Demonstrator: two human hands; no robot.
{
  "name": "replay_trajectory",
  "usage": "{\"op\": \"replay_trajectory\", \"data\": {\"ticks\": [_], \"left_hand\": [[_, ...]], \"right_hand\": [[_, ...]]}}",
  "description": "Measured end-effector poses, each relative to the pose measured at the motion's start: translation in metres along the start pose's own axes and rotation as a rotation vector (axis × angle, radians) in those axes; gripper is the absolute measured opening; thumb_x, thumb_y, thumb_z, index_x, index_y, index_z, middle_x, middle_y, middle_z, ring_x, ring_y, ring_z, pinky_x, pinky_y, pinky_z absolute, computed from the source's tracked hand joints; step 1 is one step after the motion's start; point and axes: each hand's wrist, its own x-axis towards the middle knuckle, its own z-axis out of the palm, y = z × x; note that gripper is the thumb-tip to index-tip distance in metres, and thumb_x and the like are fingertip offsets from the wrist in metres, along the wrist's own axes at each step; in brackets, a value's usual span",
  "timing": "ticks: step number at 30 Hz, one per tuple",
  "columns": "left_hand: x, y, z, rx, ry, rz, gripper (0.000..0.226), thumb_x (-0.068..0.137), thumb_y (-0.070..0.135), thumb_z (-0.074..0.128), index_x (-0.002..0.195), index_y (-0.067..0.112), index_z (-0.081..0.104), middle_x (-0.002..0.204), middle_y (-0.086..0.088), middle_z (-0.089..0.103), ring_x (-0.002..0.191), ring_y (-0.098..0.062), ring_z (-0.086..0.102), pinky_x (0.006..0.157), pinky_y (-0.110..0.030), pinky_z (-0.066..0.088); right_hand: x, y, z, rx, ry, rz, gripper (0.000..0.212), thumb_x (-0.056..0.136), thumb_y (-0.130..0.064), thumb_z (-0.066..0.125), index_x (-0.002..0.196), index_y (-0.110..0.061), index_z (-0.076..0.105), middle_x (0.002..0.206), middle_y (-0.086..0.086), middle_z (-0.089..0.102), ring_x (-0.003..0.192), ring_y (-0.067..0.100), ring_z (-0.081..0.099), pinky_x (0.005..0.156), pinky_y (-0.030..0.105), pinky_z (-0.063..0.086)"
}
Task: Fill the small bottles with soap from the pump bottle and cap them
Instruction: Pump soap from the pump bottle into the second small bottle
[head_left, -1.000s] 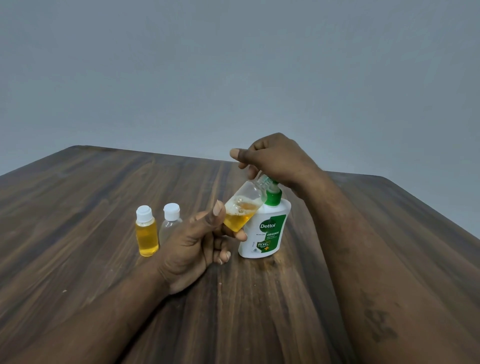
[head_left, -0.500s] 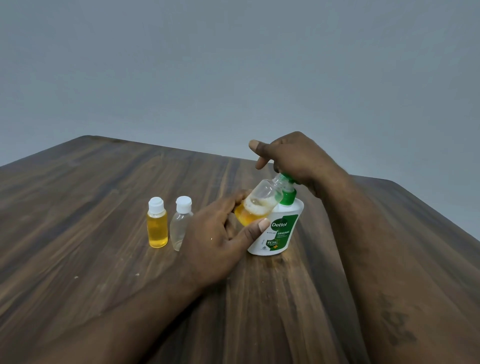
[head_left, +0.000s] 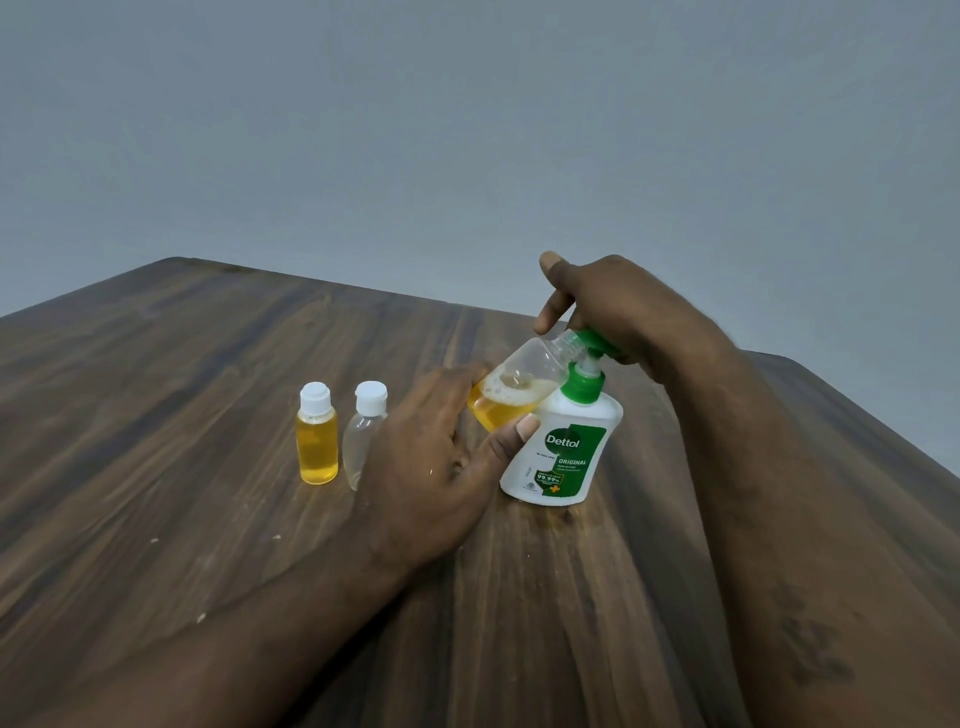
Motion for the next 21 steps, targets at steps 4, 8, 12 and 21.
{"op": "replay_trajectory", "data": {"ticks": [4, 8, 12, 21], "left_hand": [[0.002, -0.003, 0.001, 0.027, -0.057, -0.026, 0.062, 0.093, 0.067, 0.055, 0.137, 0.024, 0.060, 0.108, 0.019, 0.061, 0.084, 0.008, 0.054, 0.066, -0.005, 0.038], [0.001, -0.006, 0.003, -0.011, -0.093, -0.073, 0.063, 0.094, 0.069, 0.053, 0.143, 0.029, 0.054, 0.120, 0.012, 0.067, 0.080, 0.001, 0.054, 0.067, -0.009, 0.037], [-0.001, -0.004, 0.004, -0.049, -0.105, -0.117, 0.067, 0.089, 0.070, 0.052, 0.145, 0.032, 0.052, 0.096, 0.015, 0.066, 0.074, -0.001, 0.061, 0.062, -0.009, 0.042], [-0.001, -0.001, 0.001, -0.025, -0.050, -0.070, 0.061, 0.094, 0.066, 0.058, 0.138, 0.024, 0.061, 0.104, 0.010, 0.072, 0.074, 0.003, 0.058, 0.063, -0.003, 0.040]], "right_hand": [[0.001, 0.003, -0.003, -0.034, 0.032, -0.013, 0.077, 0.098, -0.078, 0.036, 0.077, -0.018, 0.080, 0.079, 0.000, 0.068, 0.066, 0.017, 0.059, 0.067, 0.034, 0.043], [0.004, 0.006, 0.000, -0.053, 0.052, -0.027, 0.082, 0.092, -0.086, 0.033, 0.080, -0.019, 0.080, 0.083, 0.000, 0.072, 0.072, 0.018, 0.066, 0.066, 0.033, 0.045], [0.007, 0.004, 0.003, 0.073, 0.062, -0.046, 0.087, 0.089, -0.090, 0.031, 0.079, -0.018, 0.080, 0.082, 0.004, 0.076, 0.072, 0.018, 0.067, 0.066, 0.031, 0.047], [0.006, 0.008, 0.009, 0.115, -0.076, -0.053, 0.079, 0.097, -0.079, 0.032, 0.092, -0.016, 0.079, 0.090, 0.001, 0.071, 0.080, 0.018, 0.064, 0.069, 0.034, 0.045]]}}
